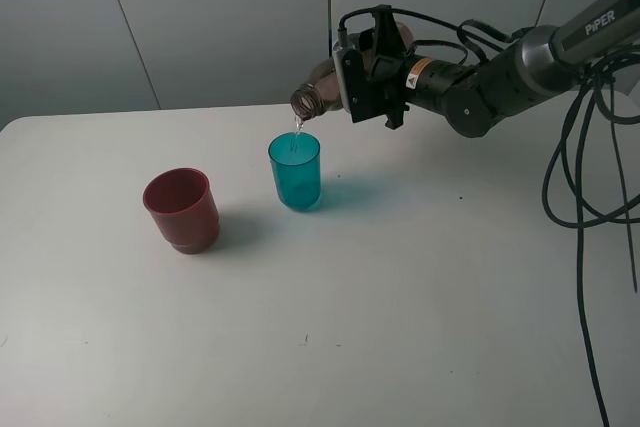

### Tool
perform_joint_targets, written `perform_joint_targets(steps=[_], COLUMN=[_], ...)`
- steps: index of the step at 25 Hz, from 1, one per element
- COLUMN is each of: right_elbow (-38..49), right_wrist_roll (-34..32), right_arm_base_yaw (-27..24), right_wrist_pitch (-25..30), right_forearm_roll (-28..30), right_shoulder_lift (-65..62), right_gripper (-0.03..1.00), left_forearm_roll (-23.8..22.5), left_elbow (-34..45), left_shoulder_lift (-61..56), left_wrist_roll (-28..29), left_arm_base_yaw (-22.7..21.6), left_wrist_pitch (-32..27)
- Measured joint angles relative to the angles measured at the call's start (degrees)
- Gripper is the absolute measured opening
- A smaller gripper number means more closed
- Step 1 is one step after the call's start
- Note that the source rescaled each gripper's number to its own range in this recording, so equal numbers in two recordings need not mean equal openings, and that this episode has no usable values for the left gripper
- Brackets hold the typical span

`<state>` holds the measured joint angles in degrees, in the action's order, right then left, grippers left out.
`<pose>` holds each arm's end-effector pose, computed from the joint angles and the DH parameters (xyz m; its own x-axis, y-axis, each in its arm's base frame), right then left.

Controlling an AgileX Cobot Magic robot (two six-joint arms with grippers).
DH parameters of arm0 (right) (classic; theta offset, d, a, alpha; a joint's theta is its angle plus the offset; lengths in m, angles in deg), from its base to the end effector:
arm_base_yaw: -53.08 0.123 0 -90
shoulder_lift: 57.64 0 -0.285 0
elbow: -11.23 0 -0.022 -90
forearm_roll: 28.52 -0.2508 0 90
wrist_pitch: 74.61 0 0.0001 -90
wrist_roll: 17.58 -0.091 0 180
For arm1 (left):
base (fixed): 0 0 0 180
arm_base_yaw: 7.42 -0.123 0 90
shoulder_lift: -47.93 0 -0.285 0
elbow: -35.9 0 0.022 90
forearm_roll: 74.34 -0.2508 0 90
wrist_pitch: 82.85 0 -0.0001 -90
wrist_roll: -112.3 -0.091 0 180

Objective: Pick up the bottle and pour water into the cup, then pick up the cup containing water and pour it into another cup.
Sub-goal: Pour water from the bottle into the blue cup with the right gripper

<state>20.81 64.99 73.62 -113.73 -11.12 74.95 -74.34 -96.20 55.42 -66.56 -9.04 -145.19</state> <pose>0.4160 0.1742 0.1260 0.5379 -0.8410 0.0587 -0.1748 -0.1794 -0.9681 -0.0081 -0.0002 0.2783 -0.4645 -0.0330 -0.8850 -0.0375 0.9991 -0.0176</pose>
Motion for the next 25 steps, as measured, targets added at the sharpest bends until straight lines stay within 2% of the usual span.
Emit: perform_joint_targets(steps=[25], right_elbow=[0.00], right_wrist_roll=[5.51], right_arm_base_yaw=[0.00], right_wrist_pitch=[-0.82], right_forearm_roll=[0.00], right_shoulder_lift=[0.00], right_gripper=[0.01], left_forearm_roll=[0.00], left_elbow=[0.00], left_shoulder_lift=[0.00], left_wrist_roll=[0.00], left_arm_base_yaw=[0.00], left_wrist_pitch=[0.00])
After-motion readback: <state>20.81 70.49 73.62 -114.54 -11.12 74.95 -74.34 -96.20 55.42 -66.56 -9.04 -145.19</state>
